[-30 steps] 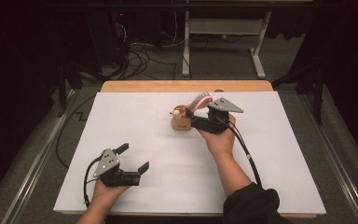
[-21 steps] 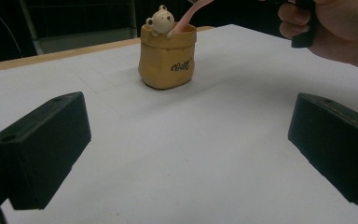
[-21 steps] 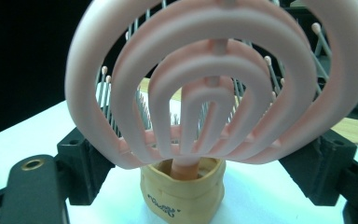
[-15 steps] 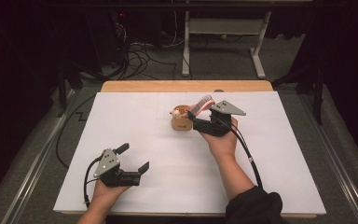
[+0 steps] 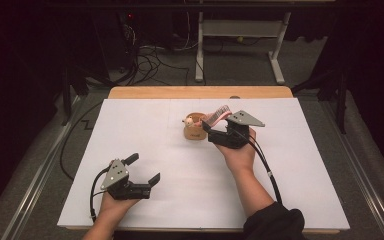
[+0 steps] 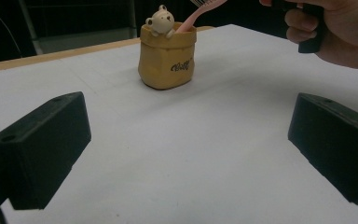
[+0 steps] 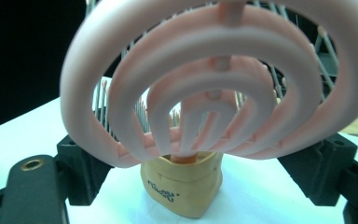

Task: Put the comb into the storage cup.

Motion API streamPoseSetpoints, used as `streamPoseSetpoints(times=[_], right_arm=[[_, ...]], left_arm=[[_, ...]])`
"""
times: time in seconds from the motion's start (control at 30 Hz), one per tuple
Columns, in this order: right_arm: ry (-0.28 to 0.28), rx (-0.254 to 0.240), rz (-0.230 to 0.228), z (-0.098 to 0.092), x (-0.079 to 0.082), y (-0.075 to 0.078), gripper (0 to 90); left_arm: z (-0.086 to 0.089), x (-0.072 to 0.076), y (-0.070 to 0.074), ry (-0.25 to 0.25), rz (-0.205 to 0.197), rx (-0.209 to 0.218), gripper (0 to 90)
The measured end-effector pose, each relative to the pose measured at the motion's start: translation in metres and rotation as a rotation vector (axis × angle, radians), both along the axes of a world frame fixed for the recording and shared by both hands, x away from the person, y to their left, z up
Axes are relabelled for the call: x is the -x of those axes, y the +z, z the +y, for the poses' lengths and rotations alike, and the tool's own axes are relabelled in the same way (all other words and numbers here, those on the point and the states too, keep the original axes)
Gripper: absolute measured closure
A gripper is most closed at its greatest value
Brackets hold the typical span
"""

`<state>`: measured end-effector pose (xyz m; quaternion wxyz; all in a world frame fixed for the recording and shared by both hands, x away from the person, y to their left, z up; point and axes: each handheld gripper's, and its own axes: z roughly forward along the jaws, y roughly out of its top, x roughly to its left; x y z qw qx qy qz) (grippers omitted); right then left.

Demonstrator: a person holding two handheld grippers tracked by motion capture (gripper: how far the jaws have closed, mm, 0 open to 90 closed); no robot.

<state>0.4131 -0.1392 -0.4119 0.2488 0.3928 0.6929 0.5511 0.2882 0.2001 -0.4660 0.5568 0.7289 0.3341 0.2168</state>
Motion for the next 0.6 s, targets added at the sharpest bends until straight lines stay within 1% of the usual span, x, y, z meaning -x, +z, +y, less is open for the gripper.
streamPoseSetpoints(times=[0.5,0.6], right_arm=[[-0.006,0.019,0.006,-0.0008,0.0041,-0.0011,19.0],[-0.009,0.015,0.011,-0.0010,0.0046,-0.0015,19.0]], left_arm=[[0.0000,0.0010,0.0008,0.001,-0.002,0.001,0.0],[-0.0009,0.0008,0.0003,-0.001,0.001,0.000,0.0]])
